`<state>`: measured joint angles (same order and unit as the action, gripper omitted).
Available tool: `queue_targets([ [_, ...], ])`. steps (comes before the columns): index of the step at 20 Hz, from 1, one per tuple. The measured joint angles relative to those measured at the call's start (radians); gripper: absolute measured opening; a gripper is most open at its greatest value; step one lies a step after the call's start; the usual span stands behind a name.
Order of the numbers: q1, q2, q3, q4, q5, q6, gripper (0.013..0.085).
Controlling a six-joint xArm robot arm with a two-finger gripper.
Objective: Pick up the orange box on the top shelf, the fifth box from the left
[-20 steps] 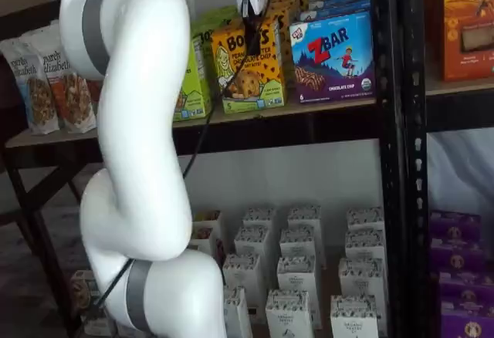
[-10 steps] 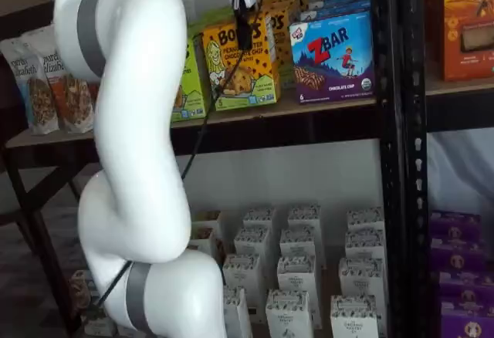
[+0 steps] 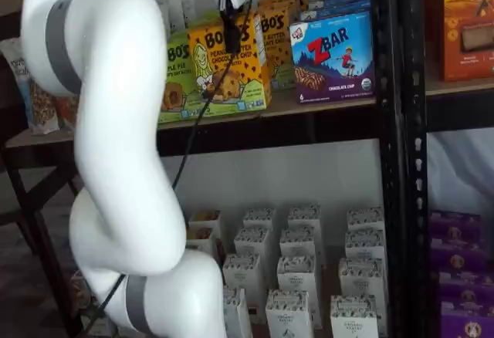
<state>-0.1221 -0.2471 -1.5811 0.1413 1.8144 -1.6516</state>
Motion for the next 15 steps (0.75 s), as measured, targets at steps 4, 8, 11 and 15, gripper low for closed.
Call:
queue_targets([
  [4, -0.004, -0.068, 0.059, -0.003, 0.015, -0.003, 0.0370],
  [8, -0.013, -0.143, 0.121, -0.003, 0.033, -0.010, 0.0370],
  [11, -0.020, -0.185, 0.154, -0.001, 0.049, -0.015, 0.0370],
  [15, -0.026, -0.226, 0.184, 0.007, 0.072, -0.018, 0.0370],
])
